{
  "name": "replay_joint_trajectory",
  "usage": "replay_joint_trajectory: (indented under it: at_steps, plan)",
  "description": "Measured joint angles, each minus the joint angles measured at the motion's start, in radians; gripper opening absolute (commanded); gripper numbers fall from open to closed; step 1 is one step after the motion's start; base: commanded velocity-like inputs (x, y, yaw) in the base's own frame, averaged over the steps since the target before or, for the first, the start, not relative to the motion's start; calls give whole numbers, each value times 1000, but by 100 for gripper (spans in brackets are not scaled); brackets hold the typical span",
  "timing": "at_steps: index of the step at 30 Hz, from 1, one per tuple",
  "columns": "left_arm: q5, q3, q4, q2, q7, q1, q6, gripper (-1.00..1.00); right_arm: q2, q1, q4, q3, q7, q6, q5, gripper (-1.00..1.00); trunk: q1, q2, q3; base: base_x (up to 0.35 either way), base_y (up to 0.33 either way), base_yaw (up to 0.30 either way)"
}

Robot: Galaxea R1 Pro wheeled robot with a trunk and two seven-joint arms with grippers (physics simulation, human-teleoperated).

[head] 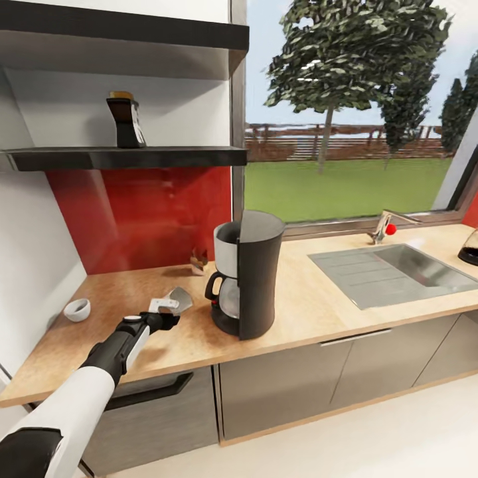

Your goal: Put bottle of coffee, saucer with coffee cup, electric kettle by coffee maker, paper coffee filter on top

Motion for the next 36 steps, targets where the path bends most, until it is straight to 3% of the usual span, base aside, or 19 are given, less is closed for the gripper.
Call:
replay_joint_trajectory:
  at_steps: [14,36]
  plan:
    - [0,4,0,7,3,3,-1,100,0,0,1,1,-2,0,-1,100,0,0,0,235,83,0]
    - [0,-5,0,12,22,3,-6,100,0,0,2,2,-3,0,0,100,0,0,0,66,8,0]
